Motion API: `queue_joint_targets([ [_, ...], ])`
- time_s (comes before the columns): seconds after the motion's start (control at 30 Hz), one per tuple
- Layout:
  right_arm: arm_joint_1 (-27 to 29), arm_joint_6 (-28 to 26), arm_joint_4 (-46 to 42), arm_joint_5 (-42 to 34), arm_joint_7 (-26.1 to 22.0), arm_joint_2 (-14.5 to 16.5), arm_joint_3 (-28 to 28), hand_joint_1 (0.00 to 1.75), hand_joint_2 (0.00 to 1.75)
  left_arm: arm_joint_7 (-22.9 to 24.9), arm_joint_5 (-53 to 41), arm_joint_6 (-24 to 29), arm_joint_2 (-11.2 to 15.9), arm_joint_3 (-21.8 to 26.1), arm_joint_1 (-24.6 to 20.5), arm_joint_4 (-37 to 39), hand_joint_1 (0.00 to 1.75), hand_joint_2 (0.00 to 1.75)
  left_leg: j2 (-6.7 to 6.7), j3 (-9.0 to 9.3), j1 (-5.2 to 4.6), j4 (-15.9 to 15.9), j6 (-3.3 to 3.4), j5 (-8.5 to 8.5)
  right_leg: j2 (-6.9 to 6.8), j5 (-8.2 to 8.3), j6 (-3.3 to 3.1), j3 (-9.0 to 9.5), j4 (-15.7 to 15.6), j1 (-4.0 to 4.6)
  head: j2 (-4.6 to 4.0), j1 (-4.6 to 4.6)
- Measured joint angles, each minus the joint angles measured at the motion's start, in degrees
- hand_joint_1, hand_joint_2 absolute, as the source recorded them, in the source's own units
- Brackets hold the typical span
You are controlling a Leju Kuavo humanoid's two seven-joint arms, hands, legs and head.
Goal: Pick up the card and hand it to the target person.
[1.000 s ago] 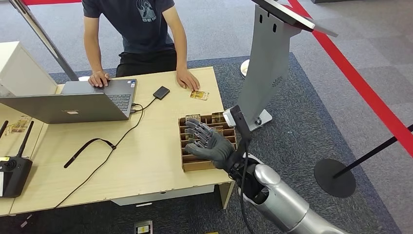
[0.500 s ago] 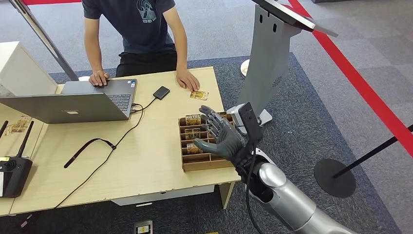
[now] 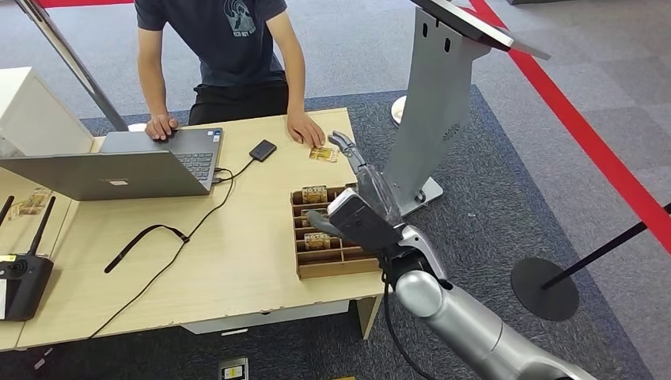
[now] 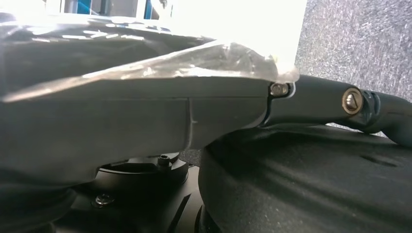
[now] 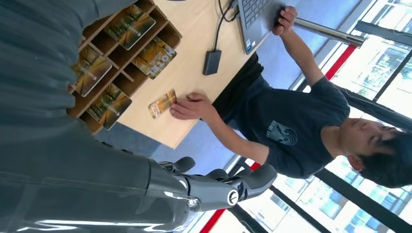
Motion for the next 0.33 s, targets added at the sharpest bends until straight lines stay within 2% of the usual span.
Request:
queue_joint_targets([
  [0.33, 0.02, 0.48, -0.04, 3.71, 1.37, 0.68, 1.09, 0.00, 1.75, 0.36, -0.35, 2.70, -0.59, -0.04, -0.09, 0.03, 0.00, 1.75, -0.01, 0.02, -0.01, 0.00, 0.00, 0.00, 0.00, 0.00, 0.00, 0.01, 0.00, -0.01, 0.00, -0.01],
])
